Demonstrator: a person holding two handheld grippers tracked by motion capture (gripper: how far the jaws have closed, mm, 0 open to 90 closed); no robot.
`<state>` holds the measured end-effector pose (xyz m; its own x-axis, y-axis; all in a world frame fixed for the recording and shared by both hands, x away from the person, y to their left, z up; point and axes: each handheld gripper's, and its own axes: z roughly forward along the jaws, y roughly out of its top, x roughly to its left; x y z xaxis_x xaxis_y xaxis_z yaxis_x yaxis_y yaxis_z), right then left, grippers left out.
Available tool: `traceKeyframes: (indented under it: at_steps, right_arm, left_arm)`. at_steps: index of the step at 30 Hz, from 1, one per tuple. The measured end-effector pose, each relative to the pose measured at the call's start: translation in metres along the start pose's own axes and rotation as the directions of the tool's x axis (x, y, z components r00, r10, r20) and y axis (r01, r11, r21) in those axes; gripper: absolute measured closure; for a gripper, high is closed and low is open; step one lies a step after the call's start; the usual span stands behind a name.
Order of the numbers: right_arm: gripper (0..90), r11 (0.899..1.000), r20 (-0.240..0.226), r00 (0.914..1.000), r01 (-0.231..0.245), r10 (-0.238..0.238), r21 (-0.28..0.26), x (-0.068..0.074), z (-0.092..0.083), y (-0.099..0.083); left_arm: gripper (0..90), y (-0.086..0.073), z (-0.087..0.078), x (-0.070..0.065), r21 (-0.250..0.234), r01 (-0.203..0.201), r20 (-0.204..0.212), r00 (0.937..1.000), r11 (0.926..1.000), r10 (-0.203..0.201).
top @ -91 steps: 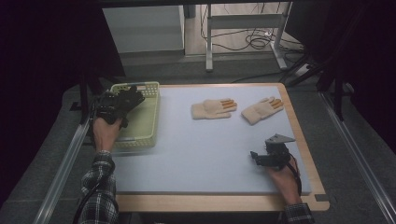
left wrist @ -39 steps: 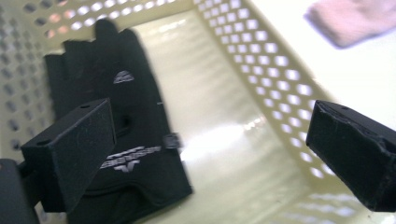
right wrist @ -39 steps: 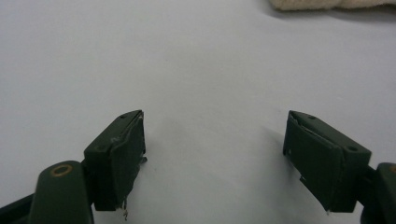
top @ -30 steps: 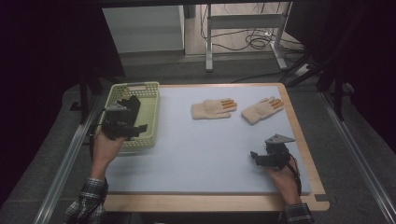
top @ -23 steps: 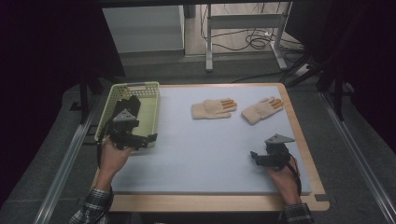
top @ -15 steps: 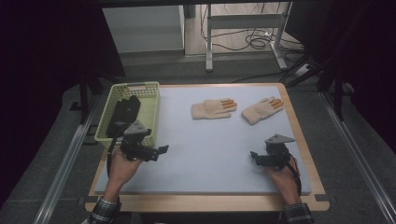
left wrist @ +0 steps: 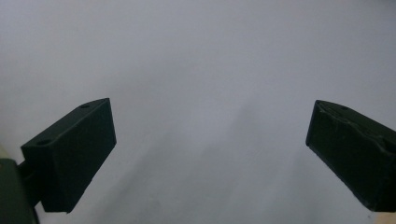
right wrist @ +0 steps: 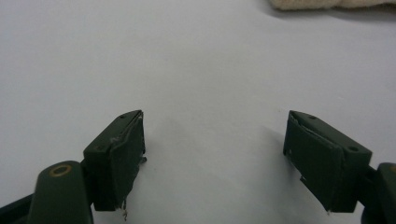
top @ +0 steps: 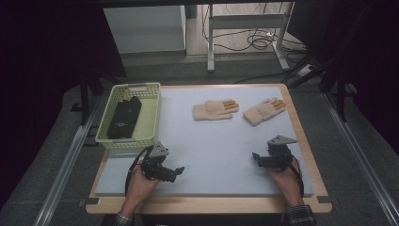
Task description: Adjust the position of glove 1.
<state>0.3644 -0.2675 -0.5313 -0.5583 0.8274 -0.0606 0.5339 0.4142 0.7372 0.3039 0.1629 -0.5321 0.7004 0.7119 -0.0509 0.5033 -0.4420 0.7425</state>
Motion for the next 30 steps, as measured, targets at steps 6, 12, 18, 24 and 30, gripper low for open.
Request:
traceKeyframes:
  at_steps: [6,12,18,24,30]
  right_arm:
    - [19.8,1.0,-0.001,1.0,-0.002,0.002,0.002,0.0,0.0,0.0]
    - [19.1,1.0,-0.001,1.0,-0.01,0.01,0.009,-0.001,0.0,0.001]
    - [27.3,0.999,0.003,0.9995,-0.032,0.032,0.01,0.0,0.0,0.004]
    - [41.2,0.999,-0.076,0.9966,-0.033,0.032,-0.011,0.01,0.014,0.033]
    - [60.0,0.999,-0.15,0.9884,-0.029,0.023,-0.041,0.023,0.042,0.073]
  left_arm:
    - [1.9,-0.012,0.013,0.007,0.061,0.016,-0.051,0.9986,0.998,-0.013]
    - [1.9,-0.012,0.014,0.008,0.064,0.038,-0.046,0.9983,0.9972,-0.035]
    - [1.9,-0.012,0.014,0.008,0.063,0.037,-0.046,0.9983,0.9973,-0.034]
    - [1.9,-0.013,0.014,0.008,0.063,0.036,-0.047,0.9983,0.9974,-0.034]
    - [2.0,-0.013,0.014,0.008,0.062,0.034,-0.047,0.9984,0.9975,-0.031]
